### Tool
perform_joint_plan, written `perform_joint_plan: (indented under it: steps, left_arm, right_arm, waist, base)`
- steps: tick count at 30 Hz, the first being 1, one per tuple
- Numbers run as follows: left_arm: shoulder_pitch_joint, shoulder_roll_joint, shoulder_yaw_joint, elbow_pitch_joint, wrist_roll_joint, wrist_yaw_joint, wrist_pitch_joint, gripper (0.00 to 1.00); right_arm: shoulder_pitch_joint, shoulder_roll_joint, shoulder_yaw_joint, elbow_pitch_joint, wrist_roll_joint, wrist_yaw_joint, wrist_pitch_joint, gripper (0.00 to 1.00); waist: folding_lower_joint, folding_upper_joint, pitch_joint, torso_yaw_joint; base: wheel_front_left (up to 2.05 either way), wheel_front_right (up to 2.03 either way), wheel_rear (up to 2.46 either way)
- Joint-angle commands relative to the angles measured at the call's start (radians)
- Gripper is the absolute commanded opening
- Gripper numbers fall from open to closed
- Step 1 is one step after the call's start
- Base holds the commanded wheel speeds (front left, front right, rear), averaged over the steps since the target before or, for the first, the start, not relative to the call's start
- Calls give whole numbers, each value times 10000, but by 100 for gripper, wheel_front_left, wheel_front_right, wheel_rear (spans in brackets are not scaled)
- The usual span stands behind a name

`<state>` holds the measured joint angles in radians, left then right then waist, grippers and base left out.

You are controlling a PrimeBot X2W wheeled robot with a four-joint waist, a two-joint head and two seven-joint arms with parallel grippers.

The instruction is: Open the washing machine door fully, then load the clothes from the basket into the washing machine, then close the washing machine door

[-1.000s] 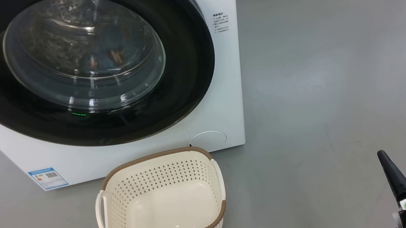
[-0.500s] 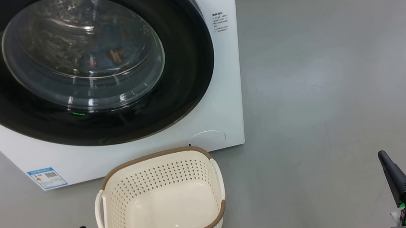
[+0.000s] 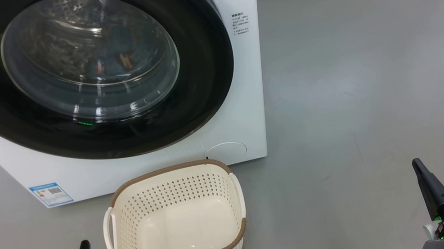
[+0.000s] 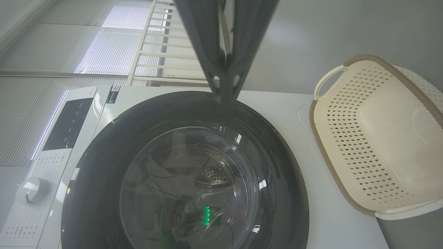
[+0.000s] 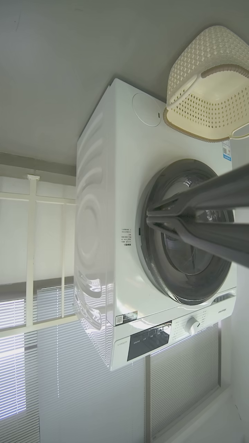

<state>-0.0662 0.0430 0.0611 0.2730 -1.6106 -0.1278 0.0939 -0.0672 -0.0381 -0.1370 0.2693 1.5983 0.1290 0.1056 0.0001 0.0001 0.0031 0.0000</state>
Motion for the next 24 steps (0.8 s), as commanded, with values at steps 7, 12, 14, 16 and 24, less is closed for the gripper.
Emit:
perform_joint_plan:
  steps: [7, 12, 14, 16, 24]
  left_arm:
    - [-404, 192, 364, -282, -115, -29, 63, 0]
    - [-405, 186, 373, -282, -108, -29, 70, 0]
    - [-405, 182, 380, -282, -102, -29, 75, 0]
    - [-406, 179, 384, -282, -99, -29, 79, 0]
    - [-407, 167, 400, -282, -85, -29, 91, 0]
  right_arm:
    - [-407, -122, 232, -246, 103, 17, 77, 0]
    - [-407, -122, 232, -246, 103, 17, 77, 0]
    - [-407, -122, 232, -246, 103, 17, 77, 0]
    - [-407, -122, 232, -246, 103, 17, 76, 0]
    - [-407, -122, 232, -246, 103, 17, 76, 0]
  waist:
    - [-1, -1, 0, 0]
    - [-1, -1, 0, 0]
    - [-1, -1, 0, 0]
    - [-1, -1, 0, 0]
    - [-1, -1, 0, 0]
  base:
    - [0, 0, 0]
    - [0, 0, 0]
    - [0, 0, 0]
    - [0, 0, 0]
    - [0, 0, 0]
